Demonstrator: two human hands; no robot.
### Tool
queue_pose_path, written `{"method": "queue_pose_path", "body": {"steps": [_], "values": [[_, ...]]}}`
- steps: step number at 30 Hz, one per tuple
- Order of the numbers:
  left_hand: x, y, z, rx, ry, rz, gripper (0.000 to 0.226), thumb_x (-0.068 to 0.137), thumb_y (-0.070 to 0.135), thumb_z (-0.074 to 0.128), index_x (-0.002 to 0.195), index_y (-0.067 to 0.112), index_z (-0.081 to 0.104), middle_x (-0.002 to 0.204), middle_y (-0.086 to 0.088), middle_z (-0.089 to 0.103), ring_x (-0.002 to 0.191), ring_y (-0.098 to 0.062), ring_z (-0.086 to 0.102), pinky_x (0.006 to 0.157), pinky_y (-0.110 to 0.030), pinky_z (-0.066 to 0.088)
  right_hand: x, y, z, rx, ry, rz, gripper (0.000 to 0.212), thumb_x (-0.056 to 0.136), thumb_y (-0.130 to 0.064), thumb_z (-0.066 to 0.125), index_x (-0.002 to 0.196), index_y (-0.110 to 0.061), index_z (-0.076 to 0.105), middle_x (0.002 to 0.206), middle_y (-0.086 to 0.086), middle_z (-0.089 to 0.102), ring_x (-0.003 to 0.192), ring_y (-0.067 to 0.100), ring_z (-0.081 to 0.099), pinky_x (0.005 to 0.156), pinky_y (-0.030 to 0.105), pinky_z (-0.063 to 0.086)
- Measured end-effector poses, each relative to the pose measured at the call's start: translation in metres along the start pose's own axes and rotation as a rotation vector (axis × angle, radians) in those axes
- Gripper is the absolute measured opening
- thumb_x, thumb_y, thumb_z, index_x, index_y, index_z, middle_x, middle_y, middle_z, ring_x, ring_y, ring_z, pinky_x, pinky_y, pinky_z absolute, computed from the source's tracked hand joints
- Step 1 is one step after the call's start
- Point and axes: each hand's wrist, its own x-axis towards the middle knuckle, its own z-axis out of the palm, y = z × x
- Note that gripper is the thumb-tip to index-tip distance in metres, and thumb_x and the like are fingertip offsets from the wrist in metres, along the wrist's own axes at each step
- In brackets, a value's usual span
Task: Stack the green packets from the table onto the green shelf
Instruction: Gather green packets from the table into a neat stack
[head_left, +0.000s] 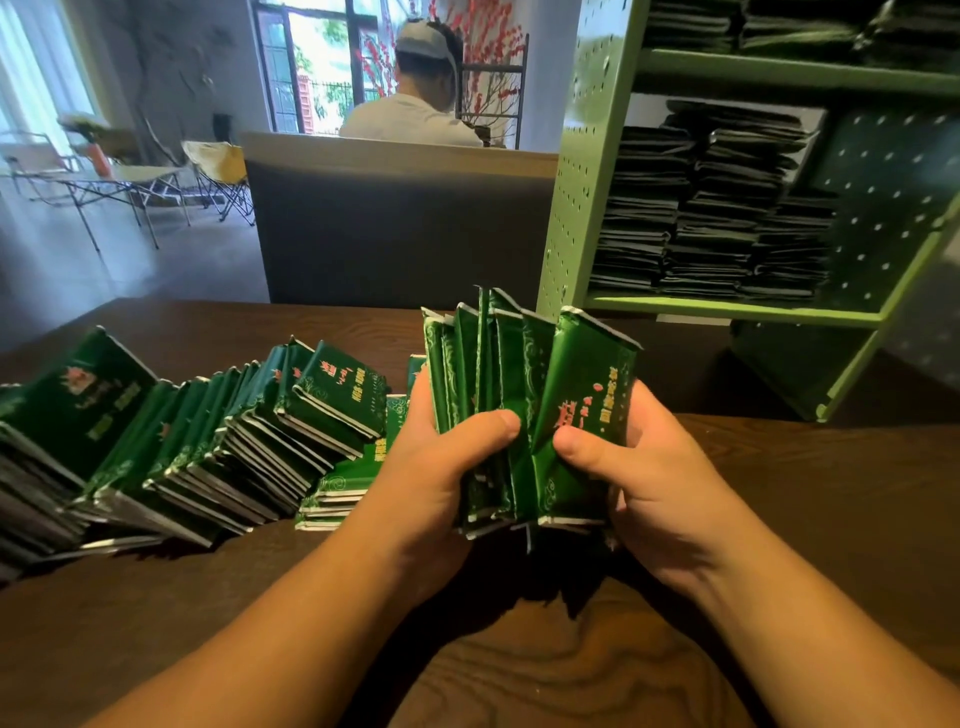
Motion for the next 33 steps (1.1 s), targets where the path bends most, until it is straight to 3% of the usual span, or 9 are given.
{"method": "queue_pose_path", "body": {"steps": [3, 6, 9, 14, 16, 20, 23, 27, 33], "values": [[0.0, 0.0, -0.001, -0.009, -0.041, -0.015, 0.081, 0.06, 0.019, 0.076, 0.136, 0.014, 0.051, 0.126, -0.029, 0.065, 0.103, -0.046, 0.067, 0.083, -0.057, 0.057, -0.002, -0.002, -0.001, 0.081, -0.092, 0.082, 0.087, 0.055, -0.01, 0.096, 0.133, -0.01, 0.056, 0.117, 0.017, 0.073, 0.103, 0.032, 0.073, 0.074, 0.039, 0.061], [-0.001, 0.001, 0.002, 0.073, -0.054, 0.035, 0.07, 0.064, 0.013, 0.075, 0.131, 0.02, 0.055, 0.122, -0.022, 0.069, 0.108, -0.045, 0.068, 0.083, -0.056, 0.059, -0.006, -0.003, -0.002, 0.141, -0.156, 0.104, 0.072, 0.067, -0.006, 0.085, 0.133, -0.011, 0.057, 0.12, 0.018, 0.072, 0.106, 0.036, 0.072, 0.077, 0.044, 0.062], [-0.001, 0.002, 0.003, 0.176, -0.066, 0.113, 0.051, 0.072, 0.01, 0.067, 0.12, 0.027, 0.064, 0.115, -0.015, 0.074, 0.102, -0.037, 0.072, 0.077, -0.046, 0.061, -0.01, -0.003, 0.0, 0.185, -0.19, 0.125, 0.062, 0.071, -0.001, 0.064, 0.132, -0.013, 0.059, 0.119, 0.019, 0.072, 0.107, 0.038, 0.071, 0.08, 0.049, 0.062], [0.0, 0.005, -0.001, 0.415, -0.076, 0.368, 0.047, 0.075, 0.015, 0.066, 0.115, 0.04, 0.067, 0.112, 0.004, 0.075, 0.104, -0.016, 0.072, 0.08, -0.026, 0.058, -0.009, 0.0, 0.004, 0.106, -0.141, 0.038, 0.056, 0.066, 0.001, 0.071, 0.121, -0.012, 0.063, 0.11, 0.017, 0.075, 0.1, 0.034, 0.074, 0.075, 0.043, 0.062], [-0.003, 0.004, 0.004, 0.487, -0.024, 0.472, 0.05, 0.078, 0.012, 0.06, 0.126, 0.025, 0.058, 0.112, 0.003, 0.072, 0.104, -0.015, 0.069, 0.082, -0.026, 0.056, -0.01, 0.0, 0.006, 0.058, -0.111, 0.006, 0.05, 0.064, 0.001, 0.075, 0.112, -0.01, 0.067, 0.105, 0.017, 0.076, 0.097, 0.033, 0.074, 0.073, 0.041, 0.062], [-0.004, 0.007, 0.009, 0.708, 0.093, 0.63, 0.04, 0.078, 0.027, 0.051, 0.116, 0.018, 0.061, 0.101, -0.001, 0.069, 0.095, -0.023, 0.065, 0.082, -0.044, 0.055, -0.012, 0.0, 0.007, -0.12, 0.001, -0.078, 0.056, 0.061, -0.006, 0.083, 0.115, -0.01, 0.067, 0.106, 0.012, 0.077, 0.101, 0.03, 0.074, 0.083, 0.044, 0.061], [-0.004, 0.019, 0.011, 0.771, 0.143, 0.61, 0.043, 0.085, 0.034, 0.043, 0.111, 0.01, 0.068, 0.107, -0.007, 0.069, 0.104, -0.031, 0.063, 0.088, -0.054, 0.052, -0.016, -0.004, 0.015, -0.357, 0.052, -0.089, 0.08, 0.051, -0.025, 0.099, 0.122, -0.014, 0.065, 0.109, 0.002, 0.077, 0.104, 0.019, 0.073, 0.096, 0.048, 0.056], [-0.025, 0.029, 0.02, 0.578, 0.223, 0.384, 0.06, 0.085, 0.063, 0.035, 0.116, 0.023, 0.067, 0.121, -0.006, 0.066, 0.116, -0.027, 0.062, 0.099, -0.059, 0.051, -0.033, -0.015, 0.034, -0.584, 0.051, -0.083, 0.076, 0.06, -0.022, 0.096, 0.124, -0.031, 0.055, 0.113, -0.012, 0.071, 0.103, -0.001, 0.067, 0.092, 0.026, 0.053], [-0.07, 0.015, 0.033, 0.423, 0.232, 0.343, 0.047, 0.101, 0.046, 0.037, 0.136, 0.019, 0.055, 0.115, 0.002, 0.071, 0.107, -0.007, 0.068, 0.087, -0.027, 0.056, -0.075, -0.004, 0.043, -0.579, 0.08, -0.155, 0.085, 0.062, -0.005, 0.094, 0.125, -0.042, 0.05, 0.114, -0.023, 0.068, 0.11, -0.009, 0.062, 0.092, 0.015, 0.052]]}}
